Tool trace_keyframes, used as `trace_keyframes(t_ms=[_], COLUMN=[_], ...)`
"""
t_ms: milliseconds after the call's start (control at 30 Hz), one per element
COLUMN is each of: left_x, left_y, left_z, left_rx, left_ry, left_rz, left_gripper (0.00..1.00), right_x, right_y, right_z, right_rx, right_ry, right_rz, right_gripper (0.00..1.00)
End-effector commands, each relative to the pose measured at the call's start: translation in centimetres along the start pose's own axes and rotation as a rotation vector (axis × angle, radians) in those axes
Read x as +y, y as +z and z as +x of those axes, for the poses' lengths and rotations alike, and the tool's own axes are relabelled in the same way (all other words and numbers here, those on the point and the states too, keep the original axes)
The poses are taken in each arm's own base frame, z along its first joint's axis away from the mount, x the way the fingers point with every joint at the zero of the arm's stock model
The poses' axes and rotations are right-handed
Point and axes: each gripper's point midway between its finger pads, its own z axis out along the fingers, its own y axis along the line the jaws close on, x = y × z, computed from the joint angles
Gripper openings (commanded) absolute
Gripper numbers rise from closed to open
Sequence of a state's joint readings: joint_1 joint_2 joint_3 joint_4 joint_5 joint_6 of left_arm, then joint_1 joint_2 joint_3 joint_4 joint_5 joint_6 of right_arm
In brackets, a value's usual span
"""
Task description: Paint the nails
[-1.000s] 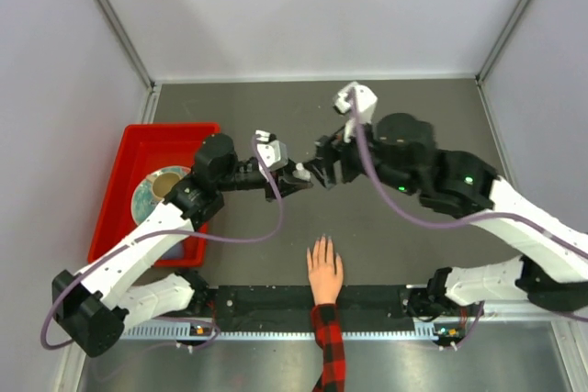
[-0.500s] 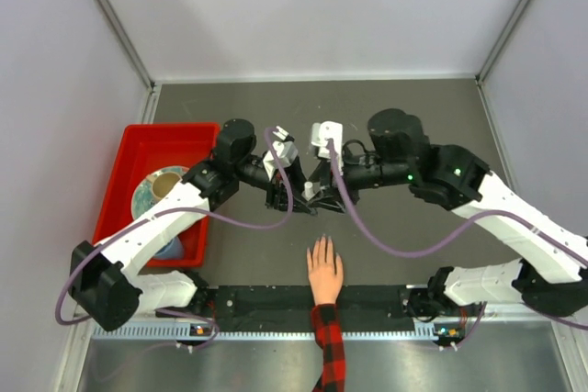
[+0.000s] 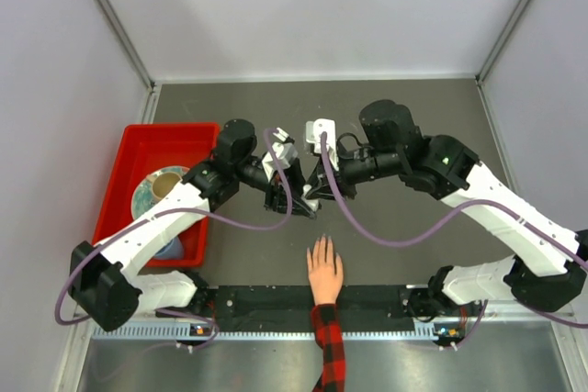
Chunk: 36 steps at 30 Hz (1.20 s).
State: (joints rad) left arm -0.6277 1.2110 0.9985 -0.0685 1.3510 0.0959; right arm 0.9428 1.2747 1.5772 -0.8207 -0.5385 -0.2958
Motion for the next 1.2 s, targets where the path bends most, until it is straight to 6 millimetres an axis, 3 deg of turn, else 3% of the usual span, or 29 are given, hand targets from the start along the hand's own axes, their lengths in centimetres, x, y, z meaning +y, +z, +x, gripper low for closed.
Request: trace_keyframes(t_ms=[0,67,100,267,333,367,500,600,633,667,700,733,767,833,933,1067,1133,1167], left_x=[-0.7,-0.6,-0.2,2.2,4.0,4.6,7.2,9.7,10.1,10.8,11.0,11.0,10.9,10.6,10.4,10.0,9.4,9.0], left_y=[-0.1,-0.1,-0.2,-0.9,-1.6,-1.9,-3.7,-6.2,-7.1,-8.1,-8.6,-8.7,-8.7,-8.4,-8.6,-8.4,-7.6,-7.1], left_z=[-2.1,-2.1,-1.9,-1.7,-1.7,-1.7,-2.2,-3.0,-3.3,-3.2,-4.0,-4.2,-4.3,-4.7,-4.3,-3.9,-3.5,-4.2], left_rx=[-0.018,-0.016,-0.011,0.024,0.042,0.046,0.039,-0.001,-0.020,-0.023,-0.049,-0.062,-0.068,-0.080,-0.072,-0.049,-0.024,-0.027], left_ry=[0.077,0.085,0.078,0.109,0.126,0.134,0.155,0.149,0.141,0.139,0.157,0.157,0.159,0.172,0.178,0.191,0.203,0.229], left_rz=[0.014,0.003,-0.021,-0.190,-0.316,-0.362,-0.561,-0.793,-0.858,-0.930,-0.962,-0.976,-0.970,-0.953,-0.955,-0.936,-0.870,-0.834], left_gripper=[0.00,0.00,0.00,0.00,0.00,0.00,0.00,0.00,0.00,0.00,0.00,0.00,0.00,0.00,0.00,0.00,0.00,0.00], right_x=[1.1,0.9,0.8,-0.5,-2.0,-2.5,-6.9,-7.7,-7.9,-8.2,-8.0,-8.3,-8.4,-8.2,-7.9,-7.5,-6.5,-6.5], right_y=[-0.5,-0.2,-0.1,0.1,-0.1,0.0,-2.0,-2.5,-1.5,-1.8,-1.9,-0.1,-0.3,1.0,1.2,0.4,-0.3,-0.6], right_z=[-1.9,-1.7,-1.5,-0.5,-0.3,0.8,2.0,2.0,2.5,1.8,2.4,3.4,2.0,2.0,0.6,-0.1,-1.7,-1.6], right_rx=[-0.060,-0.048,-0.042,-0.011,-0.019,-0.007,-0.061,-0.114,-0.101,-0.124,-0.124,-0.067,-0.100,-0.069,-0.119,-0.159,-0.179,-0.166], right_ry=[-0.028,-0.020,-0.014,0.042,0.079,0.106,0.321,0.461,0.486,0.533,0.596,0.599,0.630,0.630,0.660,0.644,0.585,0.557], right_rz=[-0.070,-0.072,-0.066,0.020,0.125,0.165,0.555,0.848,0.896,0.973,1.061,1.093,1.109,1.104,1.062,0.983,0.862,0.832], right_gripper=[0.21,0.13,0.02,0.00,0.00,0.00,0.00,0.00,0.00,0.00,0.00,0.00,0.00,0.00,0.00,0.39,0.52,0.57])
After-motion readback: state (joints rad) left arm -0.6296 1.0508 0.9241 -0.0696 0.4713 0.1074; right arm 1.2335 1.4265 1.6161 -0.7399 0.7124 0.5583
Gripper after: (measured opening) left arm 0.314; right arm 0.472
